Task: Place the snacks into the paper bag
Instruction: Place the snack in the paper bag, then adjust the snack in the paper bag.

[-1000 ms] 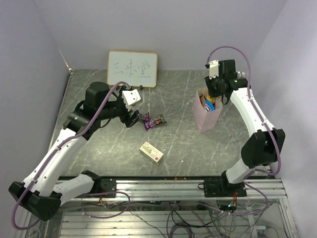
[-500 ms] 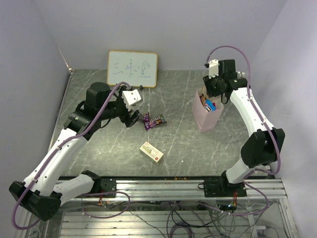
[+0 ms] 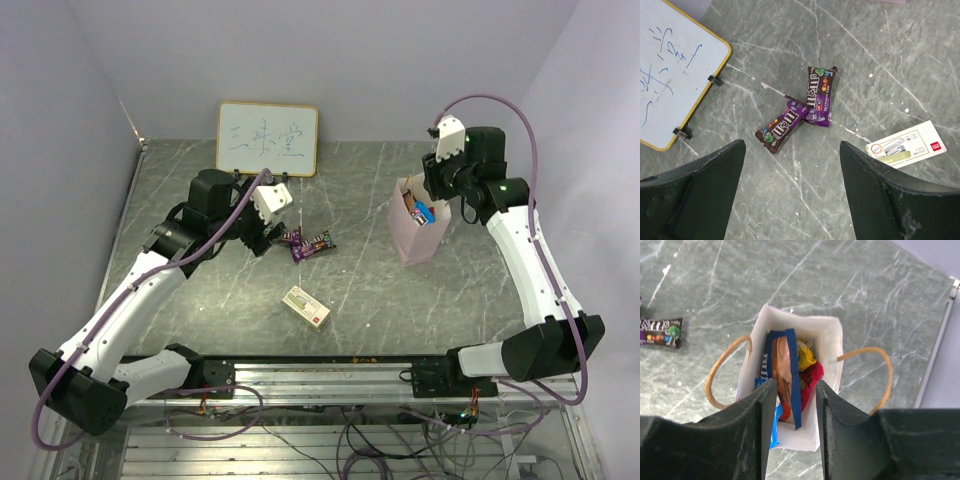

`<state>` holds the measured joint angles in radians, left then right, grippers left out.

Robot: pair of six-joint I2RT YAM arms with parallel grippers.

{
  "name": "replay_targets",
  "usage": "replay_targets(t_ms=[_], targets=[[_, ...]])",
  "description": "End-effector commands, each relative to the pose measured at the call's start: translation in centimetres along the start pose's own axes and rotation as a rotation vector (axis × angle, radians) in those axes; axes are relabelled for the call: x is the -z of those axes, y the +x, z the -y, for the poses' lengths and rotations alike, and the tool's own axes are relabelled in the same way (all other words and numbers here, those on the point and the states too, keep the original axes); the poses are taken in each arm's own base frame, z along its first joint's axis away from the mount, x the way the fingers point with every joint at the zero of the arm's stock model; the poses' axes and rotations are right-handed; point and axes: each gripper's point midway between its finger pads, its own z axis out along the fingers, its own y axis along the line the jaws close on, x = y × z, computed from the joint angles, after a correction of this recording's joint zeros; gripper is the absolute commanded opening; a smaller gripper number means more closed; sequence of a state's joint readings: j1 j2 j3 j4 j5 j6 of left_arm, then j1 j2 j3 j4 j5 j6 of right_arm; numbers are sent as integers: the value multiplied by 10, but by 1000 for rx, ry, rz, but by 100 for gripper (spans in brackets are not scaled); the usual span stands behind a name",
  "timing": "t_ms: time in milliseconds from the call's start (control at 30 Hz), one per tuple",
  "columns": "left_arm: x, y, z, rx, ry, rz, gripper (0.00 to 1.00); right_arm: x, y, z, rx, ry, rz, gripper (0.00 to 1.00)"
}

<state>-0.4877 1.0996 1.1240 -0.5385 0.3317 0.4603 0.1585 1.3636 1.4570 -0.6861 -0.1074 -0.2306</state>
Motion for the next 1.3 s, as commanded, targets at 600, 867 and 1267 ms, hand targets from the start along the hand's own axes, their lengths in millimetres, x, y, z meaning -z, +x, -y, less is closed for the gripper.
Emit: replay_targets(t_ms=[600,867,1267], targets=[[1,2,0,-3,-9,18,87,-21,93,-39,12,-156,-210,13],[-4,8,1,-11,0,1,87,-23,91,-34,16,-141,-232,20],[-18,21,-4,-15,-1,-56,86,-3,62,-20,37,-88,-194,1]])
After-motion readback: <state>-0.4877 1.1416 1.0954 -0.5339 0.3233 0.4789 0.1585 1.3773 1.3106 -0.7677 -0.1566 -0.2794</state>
